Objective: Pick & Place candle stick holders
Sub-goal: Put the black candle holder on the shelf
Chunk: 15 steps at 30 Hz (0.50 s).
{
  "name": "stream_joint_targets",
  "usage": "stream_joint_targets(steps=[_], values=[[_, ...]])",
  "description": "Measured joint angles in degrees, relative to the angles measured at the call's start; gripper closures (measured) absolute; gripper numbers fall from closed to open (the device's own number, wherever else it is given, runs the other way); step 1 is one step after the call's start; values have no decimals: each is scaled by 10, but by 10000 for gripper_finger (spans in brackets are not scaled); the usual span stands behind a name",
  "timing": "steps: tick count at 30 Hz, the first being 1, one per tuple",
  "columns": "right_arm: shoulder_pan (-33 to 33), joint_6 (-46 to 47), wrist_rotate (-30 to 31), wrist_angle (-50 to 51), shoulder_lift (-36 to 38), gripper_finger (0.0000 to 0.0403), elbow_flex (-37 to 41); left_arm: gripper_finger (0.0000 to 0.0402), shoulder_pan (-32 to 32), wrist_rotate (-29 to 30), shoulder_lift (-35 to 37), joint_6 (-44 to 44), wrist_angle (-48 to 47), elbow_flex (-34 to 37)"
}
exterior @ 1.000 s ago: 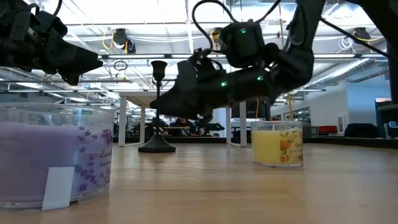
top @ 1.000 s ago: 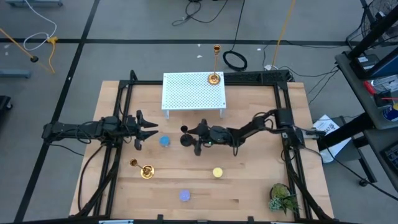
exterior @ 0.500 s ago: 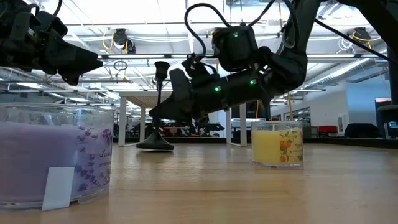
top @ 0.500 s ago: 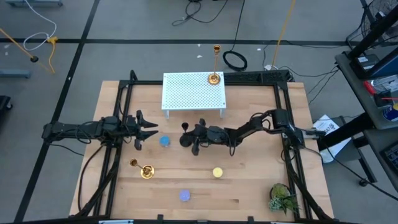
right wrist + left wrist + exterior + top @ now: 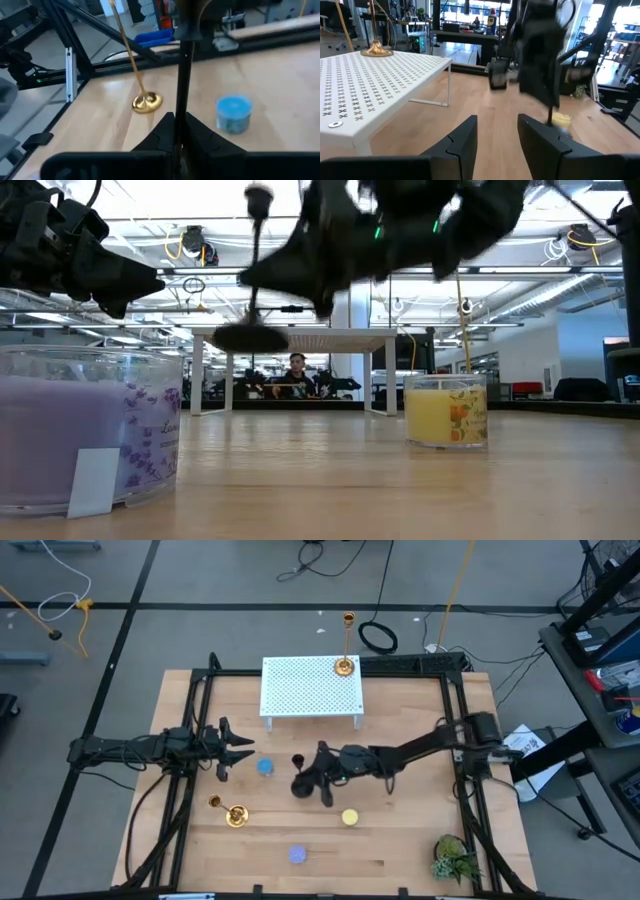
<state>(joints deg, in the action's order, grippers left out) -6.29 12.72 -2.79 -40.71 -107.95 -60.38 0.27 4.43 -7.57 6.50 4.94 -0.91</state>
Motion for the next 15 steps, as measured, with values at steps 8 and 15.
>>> stream_joint_targets(steps=[8, 15], values=[[-13, -138, 205, 14, 128, 393, 0, 254, 0, 0, 0, 0, 0, 0], [44, -168, 269, 38, 140, 393, -35, 254, 0, 1, 0, 0, 5, 0]])
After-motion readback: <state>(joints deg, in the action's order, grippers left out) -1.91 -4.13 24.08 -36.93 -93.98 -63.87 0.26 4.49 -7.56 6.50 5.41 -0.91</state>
